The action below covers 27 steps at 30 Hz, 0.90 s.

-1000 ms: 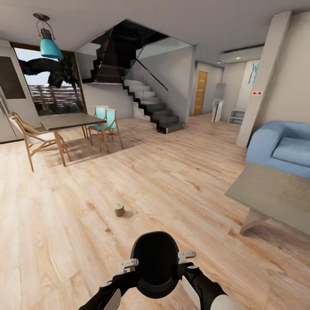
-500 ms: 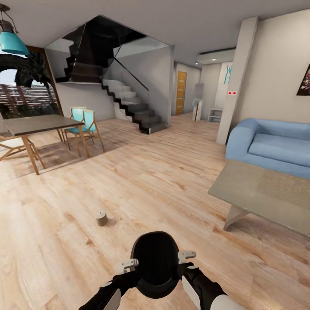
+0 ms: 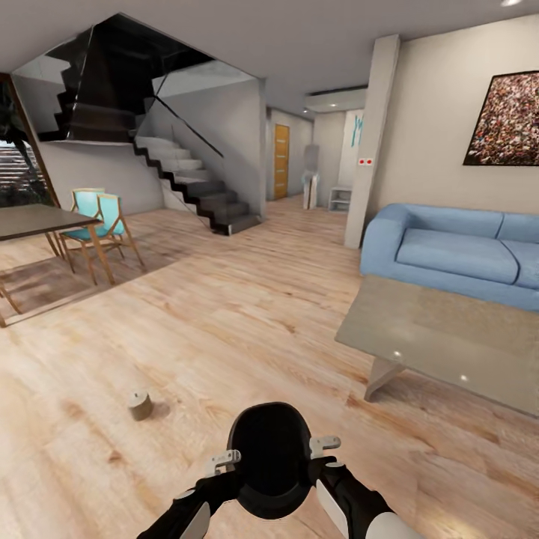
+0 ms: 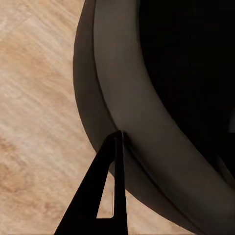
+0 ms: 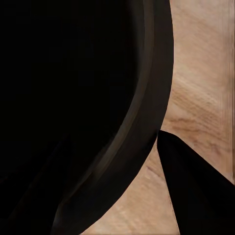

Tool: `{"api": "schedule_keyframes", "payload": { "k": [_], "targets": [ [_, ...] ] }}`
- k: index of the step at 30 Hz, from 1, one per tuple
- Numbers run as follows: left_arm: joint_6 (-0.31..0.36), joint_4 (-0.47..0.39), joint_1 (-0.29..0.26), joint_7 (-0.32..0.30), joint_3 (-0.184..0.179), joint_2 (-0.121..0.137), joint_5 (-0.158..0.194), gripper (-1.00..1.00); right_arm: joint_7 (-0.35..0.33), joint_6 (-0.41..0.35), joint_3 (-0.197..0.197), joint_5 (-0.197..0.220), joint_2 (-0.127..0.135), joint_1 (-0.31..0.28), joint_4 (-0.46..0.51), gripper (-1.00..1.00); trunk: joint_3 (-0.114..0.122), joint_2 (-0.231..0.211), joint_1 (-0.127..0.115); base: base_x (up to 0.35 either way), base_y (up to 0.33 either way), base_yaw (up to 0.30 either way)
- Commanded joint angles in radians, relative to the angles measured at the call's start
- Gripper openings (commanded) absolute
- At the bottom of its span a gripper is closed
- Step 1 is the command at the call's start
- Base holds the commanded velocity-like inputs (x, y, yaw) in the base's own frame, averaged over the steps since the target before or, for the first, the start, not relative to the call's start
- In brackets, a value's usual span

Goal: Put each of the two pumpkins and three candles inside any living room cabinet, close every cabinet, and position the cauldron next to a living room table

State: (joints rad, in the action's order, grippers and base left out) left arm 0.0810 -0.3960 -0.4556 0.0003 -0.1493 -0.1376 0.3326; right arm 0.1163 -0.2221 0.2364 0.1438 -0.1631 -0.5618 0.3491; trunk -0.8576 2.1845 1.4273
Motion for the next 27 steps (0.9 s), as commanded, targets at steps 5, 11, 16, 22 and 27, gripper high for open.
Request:
{"api": "schedule_keyframes", "payload": {
  "k": [5,11,16,22,27],
  "targets": [
    [0.005,-0.001,0.000,0.000,-0.015,0.002,0.014,-1.00,-0.001,-0.003,0.019,0.025,0.000,-0.001,0.013,-1.00,-0.001,0.000,0.000,0.254,0.000,-0.081],
    [0.005,-0.001,0.000,0.000,-0.014,0.003,0.014,-1.00,-0.001,-0.003,0.019,0.025,0.000,-0.001,0.013,-1.00,-0.001,0.000,0.000,0.283,0.000,-0.006],
    [0.005,-0.001,0.000,0.000,-0.015,0.003,0.013,-1.00,-0.001,-0.003,0.019,0.025,0.000,-0.001,0.013,-1.00,-0.001,0.000,0.000,0.307,0.000,-0.001],
    [0.005,-0.001,0.000,0.001,-0.015,0.003,0.013,-1.00,-0.001,-0.003,0.019,0.025,0.000,-0.001,0.013,-1.00,-0.001,0.000,0.000,0.313,0.000,-0.028],
    [0.005,-0.001,0.000,0.000,-0.015,0.003,0.013,-1.00,-0.002,-0.003,0.020,0.025,0.000,-0.001,0.013,-1.00,-0.001,0.000,0.000,0.313,0.000,-0.211]
  ]
}}
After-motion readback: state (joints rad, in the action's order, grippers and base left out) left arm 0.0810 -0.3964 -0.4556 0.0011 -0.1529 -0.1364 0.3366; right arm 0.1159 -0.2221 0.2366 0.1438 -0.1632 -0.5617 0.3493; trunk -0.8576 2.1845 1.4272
